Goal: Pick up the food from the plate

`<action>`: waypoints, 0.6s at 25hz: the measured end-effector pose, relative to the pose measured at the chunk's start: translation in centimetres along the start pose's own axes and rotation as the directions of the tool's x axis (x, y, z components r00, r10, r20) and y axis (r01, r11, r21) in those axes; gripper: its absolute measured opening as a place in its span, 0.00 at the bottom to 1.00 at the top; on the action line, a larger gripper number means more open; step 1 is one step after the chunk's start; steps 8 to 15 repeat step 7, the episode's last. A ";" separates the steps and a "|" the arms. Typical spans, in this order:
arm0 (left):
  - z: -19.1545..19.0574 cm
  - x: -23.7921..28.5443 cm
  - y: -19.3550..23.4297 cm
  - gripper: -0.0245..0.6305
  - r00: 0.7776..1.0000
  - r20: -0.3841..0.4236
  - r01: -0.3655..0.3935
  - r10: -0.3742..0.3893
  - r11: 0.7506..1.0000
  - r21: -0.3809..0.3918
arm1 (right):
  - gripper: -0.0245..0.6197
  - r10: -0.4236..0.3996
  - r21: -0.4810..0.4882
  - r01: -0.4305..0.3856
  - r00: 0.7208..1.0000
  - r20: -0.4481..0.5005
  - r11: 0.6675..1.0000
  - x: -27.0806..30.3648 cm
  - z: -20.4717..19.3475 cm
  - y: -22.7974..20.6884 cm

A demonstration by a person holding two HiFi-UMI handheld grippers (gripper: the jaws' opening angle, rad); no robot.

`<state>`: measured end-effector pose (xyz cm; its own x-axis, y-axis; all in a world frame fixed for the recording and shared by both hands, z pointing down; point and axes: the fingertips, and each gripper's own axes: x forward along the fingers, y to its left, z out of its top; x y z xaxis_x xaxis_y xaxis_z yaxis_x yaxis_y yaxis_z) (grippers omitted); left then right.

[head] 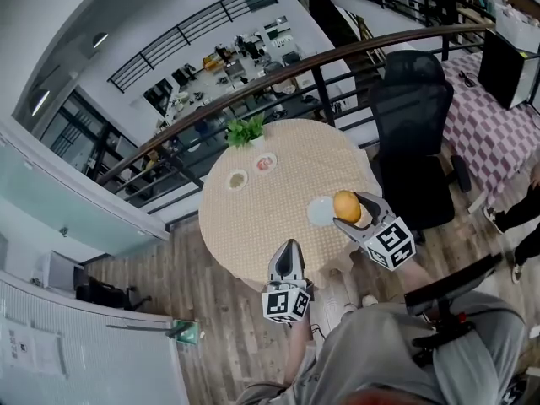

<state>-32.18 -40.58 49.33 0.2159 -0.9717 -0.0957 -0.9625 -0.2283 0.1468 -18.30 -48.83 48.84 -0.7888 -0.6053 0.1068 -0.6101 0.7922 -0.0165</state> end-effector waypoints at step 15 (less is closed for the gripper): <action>-0.7 0.6 -0.5 0.05 1.000 -0.004 0.020 -0.020 1.000 -0.002 | 0.54 -0.013 0.000 0.013 1.000 0.002 1.000 -0.3 -0.2 -0.6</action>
